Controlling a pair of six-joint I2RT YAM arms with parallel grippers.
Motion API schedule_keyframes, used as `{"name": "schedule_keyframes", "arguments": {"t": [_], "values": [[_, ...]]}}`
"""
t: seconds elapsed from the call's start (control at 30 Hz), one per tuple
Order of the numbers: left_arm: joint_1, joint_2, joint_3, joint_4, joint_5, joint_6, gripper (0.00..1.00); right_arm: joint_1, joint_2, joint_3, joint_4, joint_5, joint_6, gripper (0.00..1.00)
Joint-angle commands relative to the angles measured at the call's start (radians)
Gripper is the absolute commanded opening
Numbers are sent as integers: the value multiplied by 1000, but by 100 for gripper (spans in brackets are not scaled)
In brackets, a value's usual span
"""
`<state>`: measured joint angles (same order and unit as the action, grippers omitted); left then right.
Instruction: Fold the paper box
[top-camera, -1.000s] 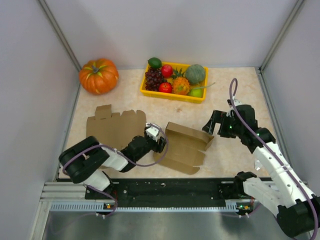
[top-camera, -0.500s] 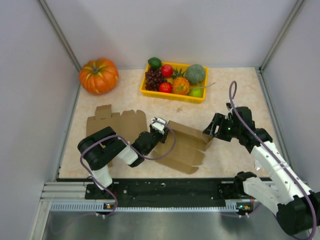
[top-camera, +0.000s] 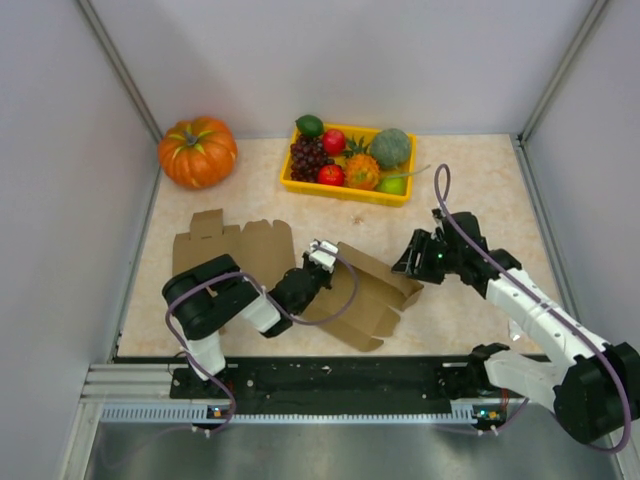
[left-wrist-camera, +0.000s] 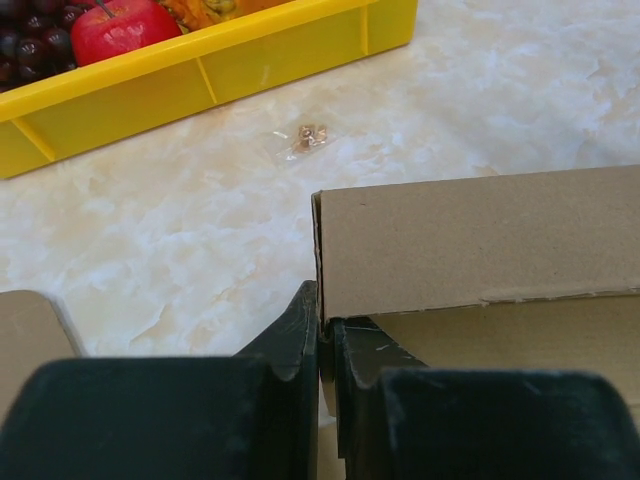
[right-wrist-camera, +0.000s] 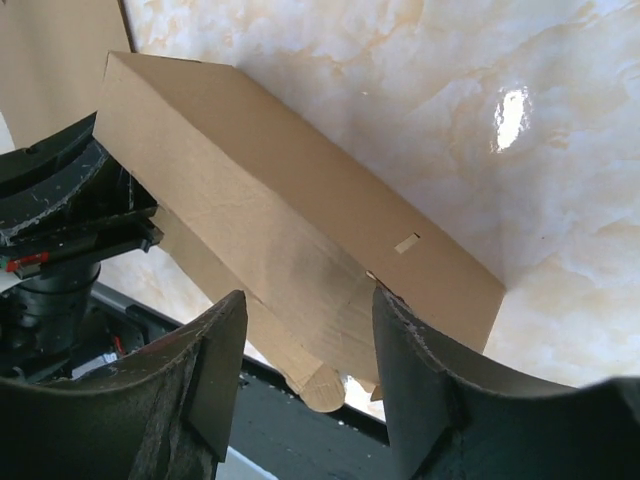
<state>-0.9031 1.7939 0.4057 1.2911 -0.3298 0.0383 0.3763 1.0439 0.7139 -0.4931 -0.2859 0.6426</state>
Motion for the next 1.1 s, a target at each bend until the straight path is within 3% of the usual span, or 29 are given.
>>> {"name": "schedule_keyframes", "arguments": {"t": [0.0,0.4,0.53,0.67,0.73,0.8,0.83,0.93,1.07], "values": [[-29,13,19,163,-95,44,2,22,-20,-5,48,30,68,52],[-112,32,5,201,-336,77,0,41,-41,-56,48,34,118,53],[-123,32,-2,215,-354,81,0,41,-51,-68,48,33,126,53],[-128,32,-18,235,-362,77,0,41,-32,-138,206,-39,218,54],[-132,28,-19,237,-365,65,0,42,-13,-201,417,-110,328,50],[-135,24,-22,237,-367,54,0,42,-19,-223,552,-83,374,49],[-137,24,-25,235,-370,40,0,44,-21,-219,568,-72,376,45],[-143,19,-27,223,-383,15,0,41,-7,-208,620,-85,385,4],[-145,27,-31,235,-420,-23,0,41,14,-220,607,-73,405,4]]}}
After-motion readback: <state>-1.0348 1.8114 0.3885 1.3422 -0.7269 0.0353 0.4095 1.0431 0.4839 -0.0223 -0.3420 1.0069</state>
